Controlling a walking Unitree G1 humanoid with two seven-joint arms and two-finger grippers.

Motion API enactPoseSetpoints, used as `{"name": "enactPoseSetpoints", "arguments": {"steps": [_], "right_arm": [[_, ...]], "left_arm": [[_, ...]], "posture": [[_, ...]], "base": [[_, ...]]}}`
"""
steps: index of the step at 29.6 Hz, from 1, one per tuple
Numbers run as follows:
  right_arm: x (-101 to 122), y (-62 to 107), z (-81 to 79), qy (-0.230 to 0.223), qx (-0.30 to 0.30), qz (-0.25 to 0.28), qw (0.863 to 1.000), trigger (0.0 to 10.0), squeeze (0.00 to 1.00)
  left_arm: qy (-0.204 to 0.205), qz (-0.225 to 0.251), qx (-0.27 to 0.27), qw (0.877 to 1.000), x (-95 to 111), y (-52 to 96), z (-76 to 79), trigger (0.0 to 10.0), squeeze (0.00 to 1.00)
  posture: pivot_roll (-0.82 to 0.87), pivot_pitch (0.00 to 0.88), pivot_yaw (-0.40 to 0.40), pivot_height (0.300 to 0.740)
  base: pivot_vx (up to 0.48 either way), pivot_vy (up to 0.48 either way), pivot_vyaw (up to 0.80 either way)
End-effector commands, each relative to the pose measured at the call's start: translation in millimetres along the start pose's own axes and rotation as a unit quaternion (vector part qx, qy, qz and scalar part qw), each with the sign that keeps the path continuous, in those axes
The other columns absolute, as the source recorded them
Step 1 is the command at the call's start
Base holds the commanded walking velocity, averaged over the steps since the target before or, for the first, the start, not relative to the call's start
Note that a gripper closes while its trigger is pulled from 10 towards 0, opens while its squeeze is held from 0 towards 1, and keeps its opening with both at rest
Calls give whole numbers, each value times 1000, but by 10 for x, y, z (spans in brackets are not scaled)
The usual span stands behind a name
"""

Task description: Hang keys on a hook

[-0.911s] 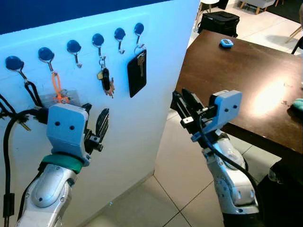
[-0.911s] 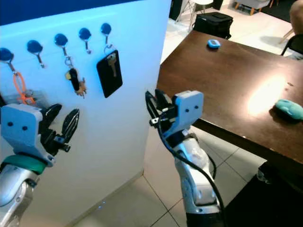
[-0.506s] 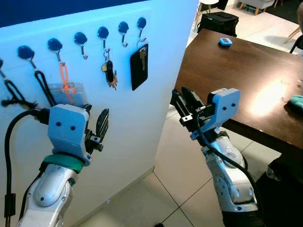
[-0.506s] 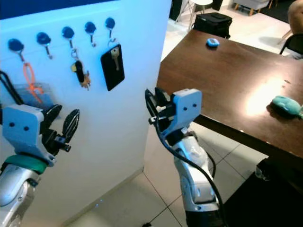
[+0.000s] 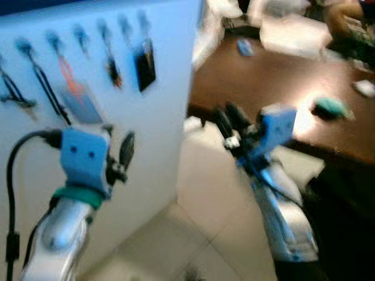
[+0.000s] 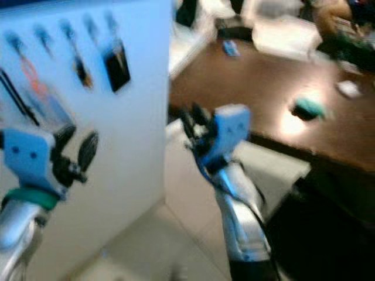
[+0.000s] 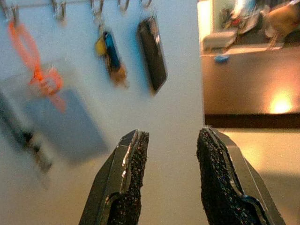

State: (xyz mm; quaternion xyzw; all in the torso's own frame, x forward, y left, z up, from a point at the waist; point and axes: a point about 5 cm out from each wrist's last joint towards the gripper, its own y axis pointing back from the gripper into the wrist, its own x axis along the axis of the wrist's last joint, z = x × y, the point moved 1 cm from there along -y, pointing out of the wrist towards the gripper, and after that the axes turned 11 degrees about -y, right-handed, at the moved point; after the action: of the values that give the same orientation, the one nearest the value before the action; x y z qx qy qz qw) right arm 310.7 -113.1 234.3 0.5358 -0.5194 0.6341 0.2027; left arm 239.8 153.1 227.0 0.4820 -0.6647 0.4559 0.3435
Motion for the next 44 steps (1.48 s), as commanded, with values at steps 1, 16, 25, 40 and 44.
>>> {"name": "enactPoseSetpoints", "arguments": {"steps": [1,16,25,40,44], "right_arm": [[-79,36,-9,-4,-2,-16,1000,10000,0],[-83,26,-6,-6,-3,-16,1000,10000,0],[-87,22,-13,-8,-3,-16,1000,10000,0],[2,-89,41,0,-9,1,1000,10000,0],[16,-131,31,-1,-9,8,1000,10000,0]], "left_arm": [[2,-12,-5,1000,-48,11,25,10000,0],[2,-14,-6,1000,-57,19,25,10000,0],[2,-15,-7,1000,-59,23,22,10000,0],[16,-72,-9,997,-140,-139,99,10000,0],[16,-61,-14,998,-105,-219,96,10000,0]], "posture": [[-54,59,42,740],[-50,63,45,740],[-48,65,47,740],[-46,56,67,740],[-44,53,74,740]], "base": [[-352,0,0],[-355,0,0],[-356,0,0],[-40,0,-769],[0,0,-800]]}}
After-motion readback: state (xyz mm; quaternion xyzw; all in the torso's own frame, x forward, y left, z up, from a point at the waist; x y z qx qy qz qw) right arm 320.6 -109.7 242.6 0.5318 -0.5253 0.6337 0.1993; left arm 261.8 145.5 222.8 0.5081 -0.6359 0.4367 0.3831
